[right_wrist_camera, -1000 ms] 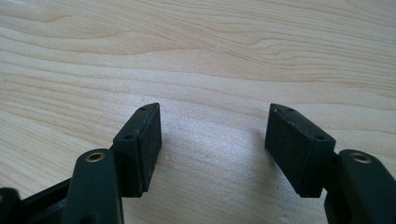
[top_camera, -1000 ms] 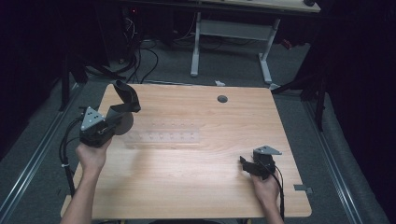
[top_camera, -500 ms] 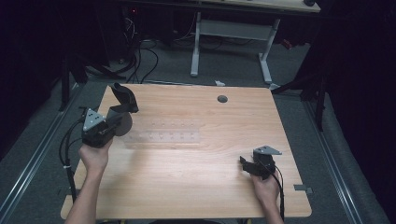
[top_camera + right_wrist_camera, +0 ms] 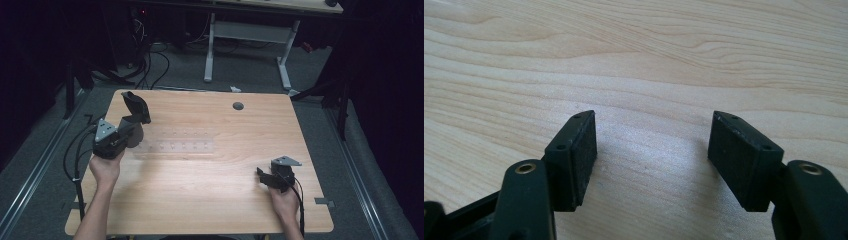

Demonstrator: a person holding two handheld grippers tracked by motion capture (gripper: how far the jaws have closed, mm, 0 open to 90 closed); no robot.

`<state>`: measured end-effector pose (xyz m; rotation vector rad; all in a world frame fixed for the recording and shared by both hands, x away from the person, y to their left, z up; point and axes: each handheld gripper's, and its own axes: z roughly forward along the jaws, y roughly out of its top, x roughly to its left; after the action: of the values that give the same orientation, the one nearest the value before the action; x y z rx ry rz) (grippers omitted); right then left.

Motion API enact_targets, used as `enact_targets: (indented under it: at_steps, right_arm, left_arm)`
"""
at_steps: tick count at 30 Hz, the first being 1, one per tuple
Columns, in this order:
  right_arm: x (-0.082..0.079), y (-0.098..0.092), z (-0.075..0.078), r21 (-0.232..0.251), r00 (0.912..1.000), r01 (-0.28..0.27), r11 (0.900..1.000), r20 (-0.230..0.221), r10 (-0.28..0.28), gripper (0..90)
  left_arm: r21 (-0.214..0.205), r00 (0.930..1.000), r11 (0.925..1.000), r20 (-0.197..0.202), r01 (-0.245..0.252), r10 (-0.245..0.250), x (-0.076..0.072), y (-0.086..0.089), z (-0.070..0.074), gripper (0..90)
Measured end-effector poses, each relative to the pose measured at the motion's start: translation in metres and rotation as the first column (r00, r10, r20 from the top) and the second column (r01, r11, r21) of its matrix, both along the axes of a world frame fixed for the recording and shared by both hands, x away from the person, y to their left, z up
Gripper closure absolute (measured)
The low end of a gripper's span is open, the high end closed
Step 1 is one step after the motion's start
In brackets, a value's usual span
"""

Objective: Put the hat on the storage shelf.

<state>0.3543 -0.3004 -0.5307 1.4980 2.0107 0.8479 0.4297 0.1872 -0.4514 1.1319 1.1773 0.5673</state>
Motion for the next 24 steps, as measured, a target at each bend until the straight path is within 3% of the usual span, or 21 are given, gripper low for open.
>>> enact_targets:
  at_steps: [8,19,24]
  right_arm:
    - [0.0,0.0,0.0,0.0,1.0,0.001,1.0,0.0,-0.001,36.3]
    - [0.0,0.0,0.0,0.0,1.0,0.001,1.0,0.0,-0.001,36.3]
    - [0.0,0.0,0.0,0.001,1.0,0.001,1.0,0.0,-0.001,36.3]
  left_arm:
    - [-0.015,0.9996,0.9999,-0.027,0.001,-0.001,-0.002,-0.001,-0.016,86.0]
    - [-0.039,0.9979,0.9991,-0.063,-0.018,0.016,-0.006,0.007,-0.022,84.3]
    - [-0.055,0.9966,0.9983,-0.082,-0.016,0.012,-0.005,0.01,-0.021,75.3]
